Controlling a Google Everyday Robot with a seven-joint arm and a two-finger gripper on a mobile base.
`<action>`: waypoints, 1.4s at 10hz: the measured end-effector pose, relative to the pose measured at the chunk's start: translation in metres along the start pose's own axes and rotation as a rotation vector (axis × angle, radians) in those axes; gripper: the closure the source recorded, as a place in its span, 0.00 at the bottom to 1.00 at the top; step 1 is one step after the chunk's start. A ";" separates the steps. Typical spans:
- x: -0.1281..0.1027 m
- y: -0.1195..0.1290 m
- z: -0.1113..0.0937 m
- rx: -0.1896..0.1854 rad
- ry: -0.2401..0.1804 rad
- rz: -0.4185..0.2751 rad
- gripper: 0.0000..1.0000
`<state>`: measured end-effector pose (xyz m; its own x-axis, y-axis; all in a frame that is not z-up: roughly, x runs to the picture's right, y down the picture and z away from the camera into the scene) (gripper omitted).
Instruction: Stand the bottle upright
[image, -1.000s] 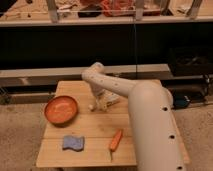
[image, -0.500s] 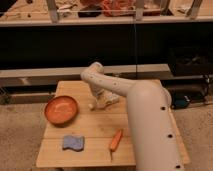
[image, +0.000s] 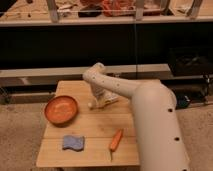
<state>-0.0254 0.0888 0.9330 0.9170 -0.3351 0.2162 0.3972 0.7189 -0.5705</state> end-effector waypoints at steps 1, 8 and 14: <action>0.009 0.004 -0.006 0.030 -0.014 0.024 0.99; 0.129 0.052 -0.128 0.381 -0.117 0.186 0.99; 0.204 0.103 -0.171 1.102 -0.463 0.242 0.99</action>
<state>0.1965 -0.0099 0.7832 0.8084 -0.0334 0.5877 -0.1746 0.9398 0.2936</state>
